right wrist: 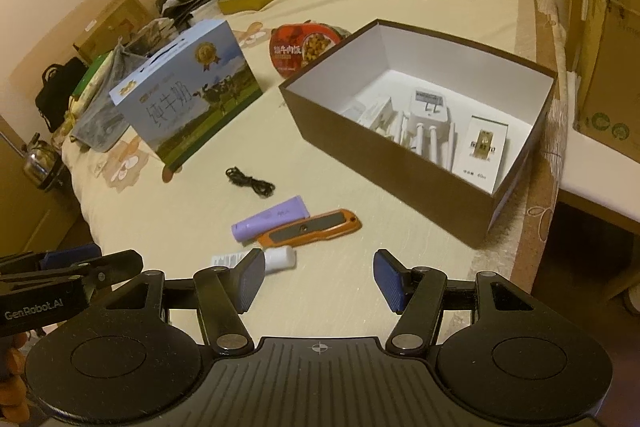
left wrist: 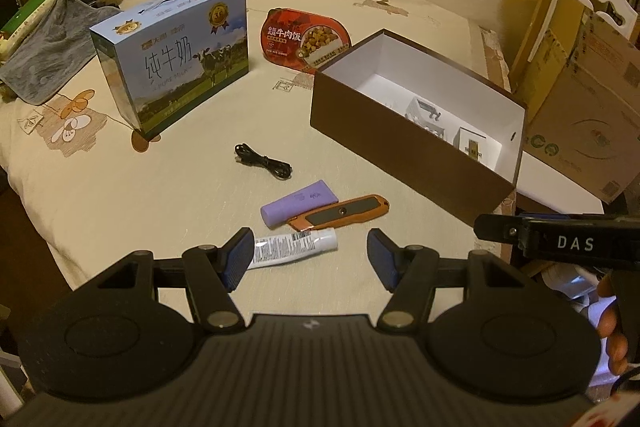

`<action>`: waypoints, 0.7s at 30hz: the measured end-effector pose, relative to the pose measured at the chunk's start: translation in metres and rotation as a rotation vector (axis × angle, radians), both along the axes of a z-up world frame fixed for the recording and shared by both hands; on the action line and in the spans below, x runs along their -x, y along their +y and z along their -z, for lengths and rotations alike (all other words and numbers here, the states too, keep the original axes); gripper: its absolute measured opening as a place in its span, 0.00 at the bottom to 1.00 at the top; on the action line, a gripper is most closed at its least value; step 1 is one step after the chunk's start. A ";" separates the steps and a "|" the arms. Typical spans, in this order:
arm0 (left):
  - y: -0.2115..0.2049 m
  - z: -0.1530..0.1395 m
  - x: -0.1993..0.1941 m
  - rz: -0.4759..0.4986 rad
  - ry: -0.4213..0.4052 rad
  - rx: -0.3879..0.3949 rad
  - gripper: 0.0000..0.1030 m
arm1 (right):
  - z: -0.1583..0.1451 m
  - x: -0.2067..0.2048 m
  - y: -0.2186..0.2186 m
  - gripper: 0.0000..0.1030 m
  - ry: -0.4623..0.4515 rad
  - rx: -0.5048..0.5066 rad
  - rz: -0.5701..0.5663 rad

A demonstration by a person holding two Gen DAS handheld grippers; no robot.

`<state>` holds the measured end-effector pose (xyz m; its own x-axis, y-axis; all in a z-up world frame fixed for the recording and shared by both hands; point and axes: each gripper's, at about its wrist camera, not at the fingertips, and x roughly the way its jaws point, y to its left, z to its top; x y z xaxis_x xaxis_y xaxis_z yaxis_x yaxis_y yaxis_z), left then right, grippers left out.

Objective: Organize rigid objects
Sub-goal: 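Withdraw both tools from the box toward the remaining items, then grasp the white tube by its body with the left tool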

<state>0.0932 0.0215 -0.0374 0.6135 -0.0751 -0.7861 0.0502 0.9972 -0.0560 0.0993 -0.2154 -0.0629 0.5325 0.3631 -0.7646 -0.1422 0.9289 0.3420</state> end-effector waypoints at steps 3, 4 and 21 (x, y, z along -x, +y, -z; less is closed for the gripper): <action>0.006 0.005 0.004 -0.005 0.001 0.021 0.57 | 0.004 0.002 0.004 0.56 0.011 0.026 -0.012; 0.009 0.007 0.005 -0.009 0.002 0.031 0.57 | 0.005 0.003 0.006 0.56 0.016 0.036 -0.017; 0.042 0.057 0.018 -0.039 0.054 0.052 0.57 | 0.037 0.009 0.023 0.56 0.088 0.096 -0.037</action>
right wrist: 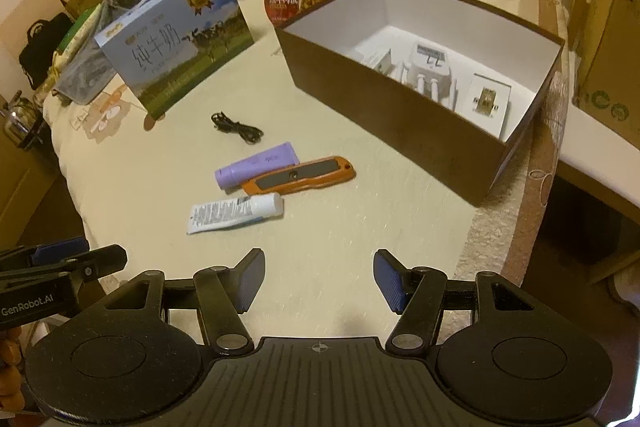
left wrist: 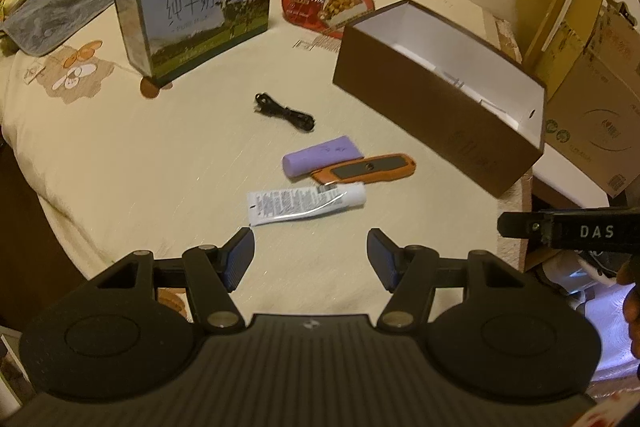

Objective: Organize rigid objects
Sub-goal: 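Grasp the white tube by its body with the left tool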

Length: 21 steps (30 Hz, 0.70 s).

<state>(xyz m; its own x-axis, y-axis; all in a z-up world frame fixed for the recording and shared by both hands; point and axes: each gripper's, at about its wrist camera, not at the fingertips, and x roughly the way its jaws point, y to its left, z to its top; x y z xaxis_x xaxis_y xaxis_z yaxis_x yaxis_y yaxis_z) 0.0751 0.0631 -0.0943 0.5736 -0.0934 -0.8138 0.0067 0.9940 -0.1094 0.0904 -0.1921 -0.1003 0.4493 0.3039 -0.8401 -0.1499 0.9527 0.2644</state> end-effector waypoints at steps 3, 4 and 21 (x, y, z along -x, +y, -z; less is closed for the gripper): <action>0.006 0.008 -0.001 -0.014 0.012 0.006 0.57 | 0.007 -0.002 0.003 0.56 0.012 0.003 -0.007; 0.007 0.011 -0.001 -0.018 0.017 0.006 0.57 | 0.011 -0.003 0.005 0.56 0.019 0.004 -0.010; -0.004 0.081 -0.056 0.126 0.075 -0.058 0.57 | 0.082 -0.052 -0.007 0.56 0.131 0.010 0.056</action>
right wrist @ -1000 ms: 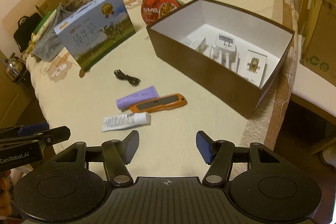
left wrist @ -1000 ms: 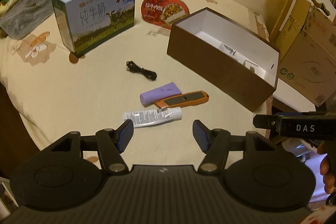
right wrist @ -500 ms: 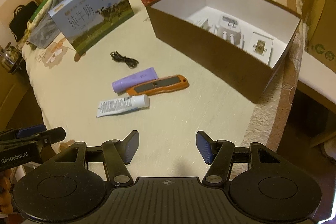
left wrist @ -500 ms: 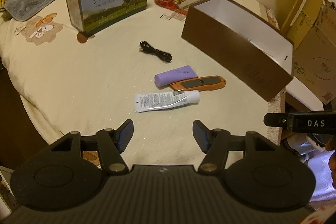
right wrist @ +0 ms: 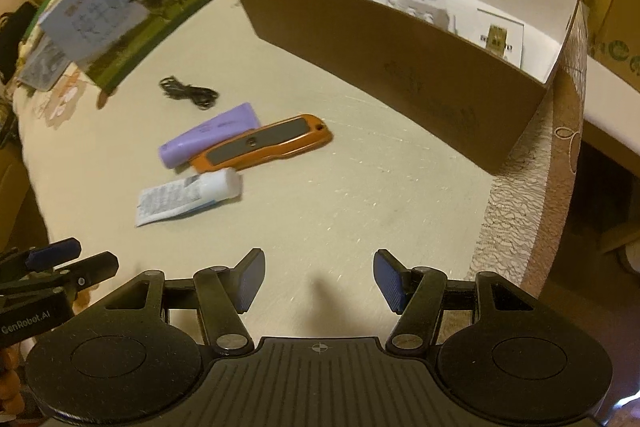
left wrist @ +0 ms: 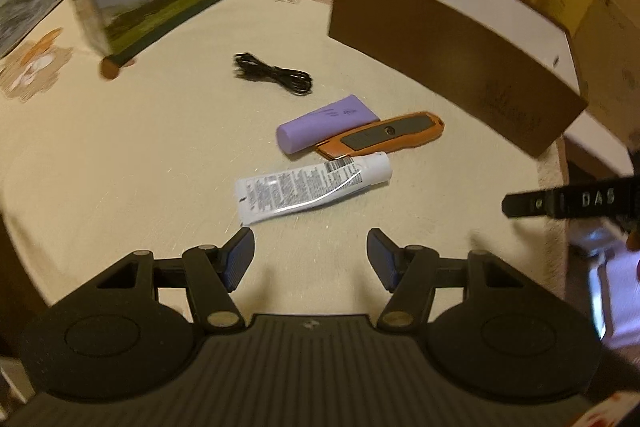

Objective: Organize rigid objects
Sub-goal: 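Grasp the white tube by its body with the left tool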

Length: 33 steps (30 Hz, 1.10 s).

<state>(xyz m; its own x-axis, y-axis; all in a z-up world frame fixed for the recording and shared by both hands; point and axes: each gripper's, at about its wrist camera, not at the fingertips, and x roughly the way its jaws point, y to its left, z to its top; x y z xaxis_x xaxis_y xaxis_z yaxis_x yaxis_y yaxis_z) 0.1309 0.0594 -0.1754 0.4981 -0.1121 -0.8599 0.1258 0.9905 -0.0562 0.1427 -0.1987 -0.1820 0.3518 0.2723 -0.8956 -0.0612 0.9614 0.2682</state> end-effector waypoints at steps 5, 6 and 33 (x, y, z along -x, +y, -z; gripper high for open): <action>-0.006 0.026 -0.027 0.123 0.004 -0.046 0.57 | 0.015 -0.015 -0.003 0.56 0.019 0.005 0.020; -0.008 0.030 -0.032 0.146 0.002 -0.057 0.57 | 0.018 -0.017 -0.003 0.56 0.024 0.006 0.023; -0.033 0.070 -0.070 0.444 0.061 -0.111 0.41 | 0.045 -0.032 -0.015 0.56 0.089 0.017 0.066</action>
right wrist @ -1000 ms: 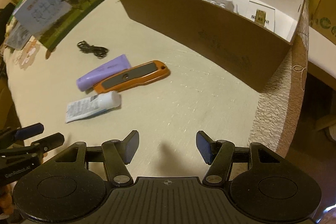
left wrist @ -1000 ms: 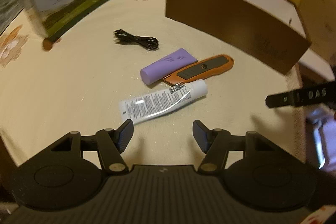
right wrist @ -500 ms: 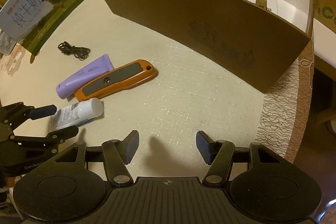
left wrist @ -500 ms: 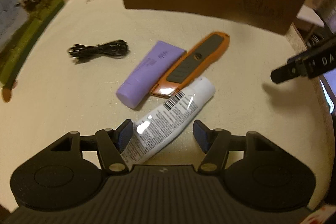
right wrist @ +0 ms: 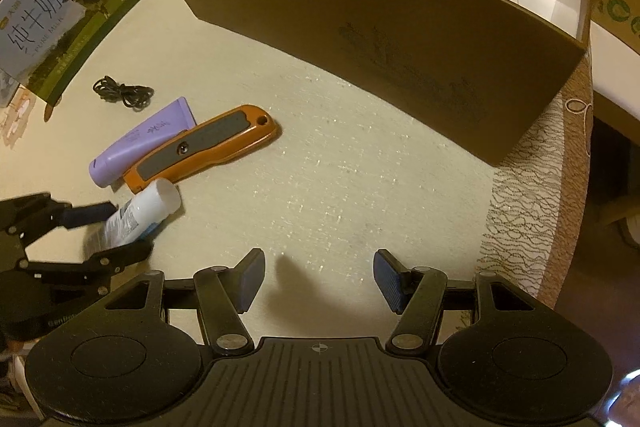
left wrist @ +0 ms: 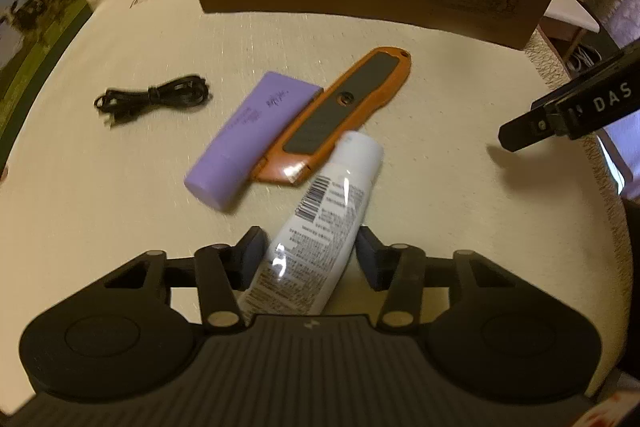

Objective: Organize rigid objects
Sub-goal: 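Grasp the white tube by its body with the left tool, then grasp the orange utility knife with the right tool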

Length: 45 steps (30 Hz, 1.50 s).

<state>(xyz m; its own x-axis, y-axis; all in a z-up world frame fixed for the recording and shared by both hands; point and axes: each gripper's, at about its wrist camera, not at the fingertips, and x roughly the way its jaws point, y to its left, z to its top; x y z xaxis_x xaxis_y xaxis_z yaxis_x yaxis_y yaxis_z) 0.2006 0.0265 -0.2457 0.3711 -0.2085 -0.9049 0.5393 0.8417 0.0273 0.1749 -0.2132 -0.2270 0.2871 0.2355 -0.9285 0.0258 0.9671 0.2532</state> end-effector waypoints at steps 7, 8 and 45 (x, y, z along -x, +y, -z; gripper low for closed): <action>0.000 -0.002 0.029 -0.149 0.033 0.019 0.38 | 0.005 0.011 -0.003 0.56 0.022 -0.005 -0.008; 0.000 -0.003 0.032 -0.167 0.035 0.020 0.39 | 0.005 0.012 -0.004 0.56 0.025 -0.005 -0.008; 0.059 -0.013 0.011 -0.654 0.000 -0.001 0.31 | 0.000 -0.086 0.073 0.18 -0.292 0.099 -0.337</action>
<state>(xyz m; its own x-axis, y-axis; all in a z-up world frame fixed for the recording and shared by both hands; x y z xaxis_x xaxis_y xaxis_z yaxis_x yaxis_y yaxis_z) 0.1900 0.0858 -0.2332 0.4207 0.0607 -0.9051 -0.0838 0.9961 0.0278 0.2613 -0.1404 -0.2271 0.4625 0.2751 -0.8428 -0.3530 0.9292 0.1096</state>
